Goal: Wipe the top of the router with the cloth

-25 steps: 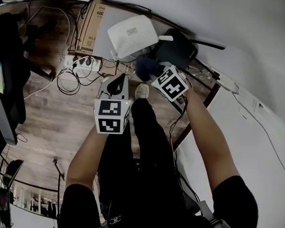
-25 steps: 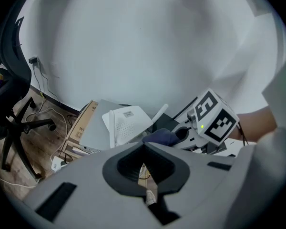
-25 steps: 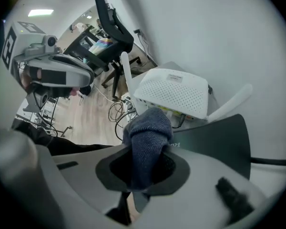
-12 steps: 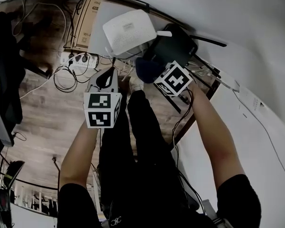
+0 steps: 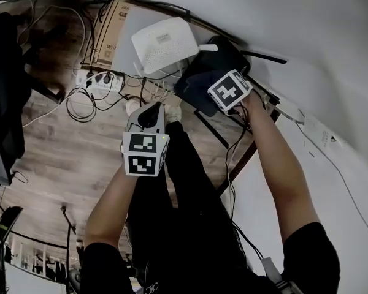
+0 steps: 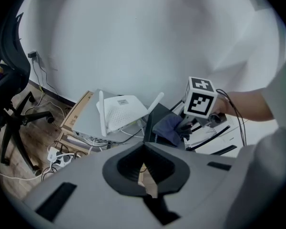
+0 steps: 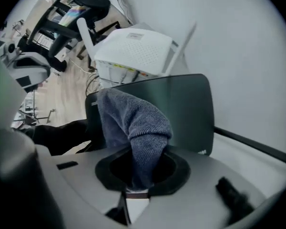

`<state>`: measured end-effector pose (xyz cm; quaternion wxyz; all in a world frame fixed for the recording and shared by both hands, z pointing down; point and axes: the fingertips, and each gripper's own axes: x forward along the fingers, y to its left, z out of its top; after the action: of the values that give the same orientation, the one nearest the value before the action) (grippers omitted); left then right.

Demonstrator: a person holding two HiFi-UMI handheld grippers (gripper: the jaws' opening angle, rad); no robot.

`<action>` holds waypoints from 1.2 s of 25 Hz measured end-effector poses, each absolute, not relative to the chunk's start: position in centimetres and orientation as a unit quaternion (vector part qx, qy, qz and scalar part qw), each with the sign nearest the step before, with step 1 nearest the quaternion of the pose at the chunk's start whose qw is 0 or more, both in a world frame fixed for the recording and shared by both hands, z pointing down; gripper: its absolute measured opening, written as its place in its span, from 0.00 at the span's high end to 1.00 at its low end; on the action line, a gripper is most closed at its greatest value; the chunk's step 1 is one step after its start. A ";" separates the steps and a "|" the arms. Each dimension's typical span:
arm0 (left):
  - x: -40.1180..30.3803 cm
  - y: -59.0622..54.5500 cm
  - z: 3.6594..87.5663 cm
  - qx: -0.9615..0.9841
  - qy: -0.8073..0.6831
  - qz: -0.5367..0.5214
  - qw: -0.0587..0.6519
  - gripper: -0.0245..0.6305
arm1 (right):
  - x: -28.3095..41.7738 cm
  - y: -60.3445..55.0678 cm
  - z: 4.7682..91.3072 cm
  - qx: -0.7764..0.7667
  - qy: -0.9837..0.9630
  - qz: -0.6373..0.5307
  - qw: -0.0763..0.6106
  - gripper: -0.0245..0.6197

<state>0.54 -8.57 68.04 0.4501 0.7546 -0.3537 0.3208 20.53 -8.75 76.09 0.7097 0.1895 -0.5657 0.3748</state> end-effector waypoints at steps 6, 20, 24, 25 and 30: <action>-0.9 -8.6 68.3 0.745 -0.374 0.321 0.450 0.96 | 24.5 -13.0 76.6 0.304 -0.544 0.367 0.691 0.87; -1.0 -7.7 68.5 0.740 -0.383 0.320 0.452 0.96 | 25.5 -16.4 76.5 0.384 -0.590 0.402 0.586 0.87; -0.7 -6.6 68.9 0.736 -0.384 0.325 0.453 0.96 | 25.2 -18.3 76.5 0.406 -0.598 0.389 0.571 0.87; -0.6 -6.4 69.0 0.734 -0.386 0.326 0.454 0.96 | 25.0 -18.9 76.5 0.411 -0.602 0.385 0.567 0.87; 0.0 -5.1 69.1 0.723 -0.398 0.321 0.463 0.96 | 23.6 -21.2 76.7 0.391 -0.647 0.333 0.564 0.87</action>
<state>0.01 -5.12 69.08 0.4632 0.7235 -0.3983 0.3214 23.62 -21.16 76.66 0.5636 0.3910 -0.6467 0.3335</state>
